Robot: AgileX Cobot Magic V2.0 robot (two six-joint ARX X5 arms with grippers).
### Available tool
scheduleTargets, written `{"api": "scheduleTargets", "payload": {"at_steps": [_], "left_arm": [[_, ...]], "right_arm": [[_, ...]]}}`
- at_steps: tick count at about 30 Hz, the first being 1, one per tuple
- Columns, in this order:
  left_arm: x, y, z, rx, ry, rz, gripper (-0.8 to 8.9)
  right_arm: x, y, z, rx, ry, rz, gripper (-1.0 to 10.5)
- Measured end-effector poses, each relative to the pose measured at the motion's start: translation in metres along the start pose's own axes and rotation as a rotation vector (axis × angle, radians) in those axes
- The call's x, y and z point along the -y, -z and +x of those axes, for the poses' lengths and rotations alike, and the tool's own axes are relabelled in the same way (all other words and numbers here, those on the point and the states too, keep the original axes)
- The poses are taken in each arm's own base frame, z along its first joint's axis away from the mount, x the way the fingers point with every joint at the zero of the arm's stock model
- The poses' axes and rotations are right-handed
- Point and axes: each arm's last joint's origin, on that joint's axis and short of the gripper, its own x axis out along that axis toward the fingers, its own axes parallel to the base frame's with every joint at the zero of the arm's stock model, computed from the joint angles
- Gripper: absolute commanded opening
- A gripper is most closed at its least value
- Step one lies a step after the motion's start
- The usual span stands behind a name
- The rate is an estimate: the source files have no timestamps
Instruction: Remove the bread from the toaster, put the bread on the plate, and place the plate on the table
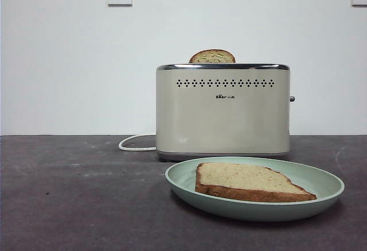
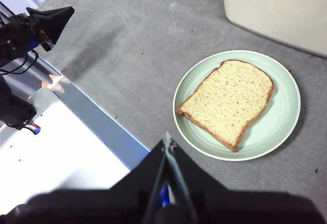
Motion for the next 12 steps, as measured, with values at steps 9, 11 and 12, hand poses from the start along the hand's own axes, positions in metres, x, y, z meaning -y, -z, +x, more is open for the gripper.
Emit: {"api": "scheduleTargets", "payload": {"at_steps": [9,11,12], "left_arm": [[0.0,0.0,0.0,0.0,0.0,0.0,-0.04],[0.0,0.0,0.0,0.0,0.0,0.0,-0.04],[0.0,0.0,0.0,0.0,0.0,0.0,-0.04]], "right_arm": [[0.0016,-0.0001,-0.0013,0.011,0.049,-0.05,0.0],[0.005,-0.0028,-0.0048,0.058,0.122,-0.097,0.0],[0.0065,-0.005,-0.0073,0.096,0.148,-0.112,0.0]]}}
